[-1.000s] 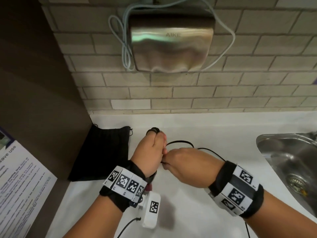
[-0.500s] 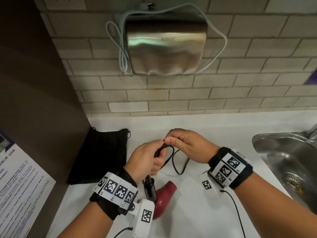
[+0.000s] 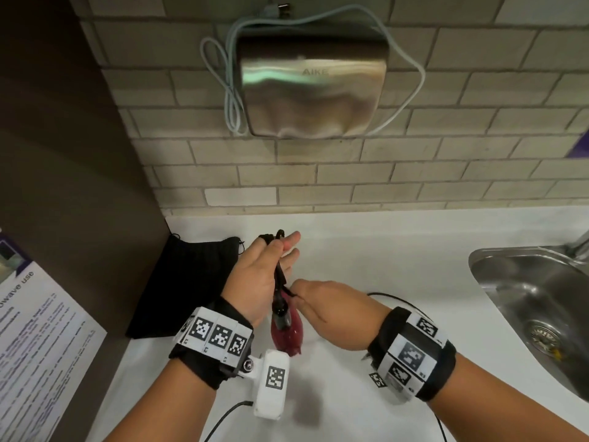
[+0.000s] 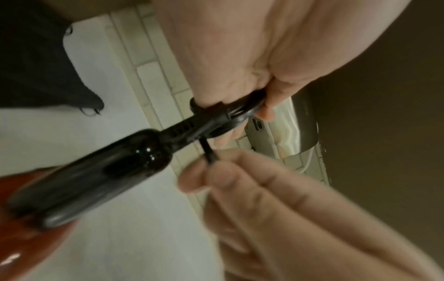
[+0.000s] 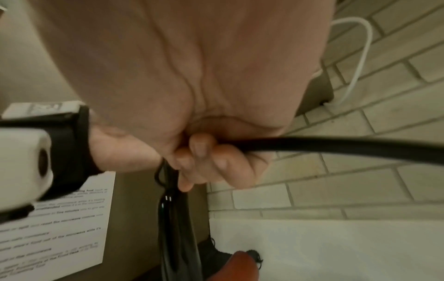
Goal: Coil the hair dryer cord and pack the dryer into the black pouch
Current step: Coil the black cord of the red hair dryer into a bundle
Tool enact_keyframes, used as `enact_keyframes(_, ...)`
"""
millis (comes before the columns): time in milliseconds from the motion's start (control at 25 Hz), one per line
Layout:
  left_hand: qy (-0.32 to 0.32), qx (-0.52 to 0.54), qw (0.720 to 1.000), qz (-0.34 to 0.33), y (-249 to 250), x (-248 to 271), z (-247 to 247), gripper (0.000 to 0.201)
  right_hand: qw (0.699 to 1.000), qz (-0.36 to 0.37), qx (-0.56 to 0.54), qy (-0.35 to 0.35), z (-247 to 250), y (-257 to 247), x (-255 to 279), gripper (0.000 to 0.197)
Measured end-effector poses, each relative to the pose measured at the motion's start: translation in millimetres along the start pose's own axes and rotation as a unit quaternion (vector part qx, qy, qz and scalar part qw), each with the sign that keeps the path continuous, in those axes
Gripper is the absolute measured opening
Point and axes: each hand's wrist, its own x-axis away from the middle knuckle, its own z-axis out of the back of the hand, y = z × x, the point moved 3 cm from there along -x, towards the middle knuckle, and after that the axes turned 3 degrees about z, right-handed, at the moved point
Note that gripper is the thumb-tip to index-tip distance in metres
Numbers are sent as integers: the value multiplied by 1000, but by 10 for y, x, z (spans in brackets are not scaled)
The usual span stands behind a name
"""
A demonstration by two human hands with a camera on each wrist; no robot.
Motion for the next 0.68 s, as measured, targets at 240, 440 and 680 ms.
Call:
enact_keyframes(240,-7,-253,967,-27,-294,11,179,23,995,62,70,22,464,-108,122,24)
enact_keyframes(440,-77,-349,933,-33,-292,292,17,40,994,67,61,65,741,145,4,20)
enact_keyframes(680,-128,-66,988,52,-209,216,-27,37,978,3,-162,127,340,542,-124,22)
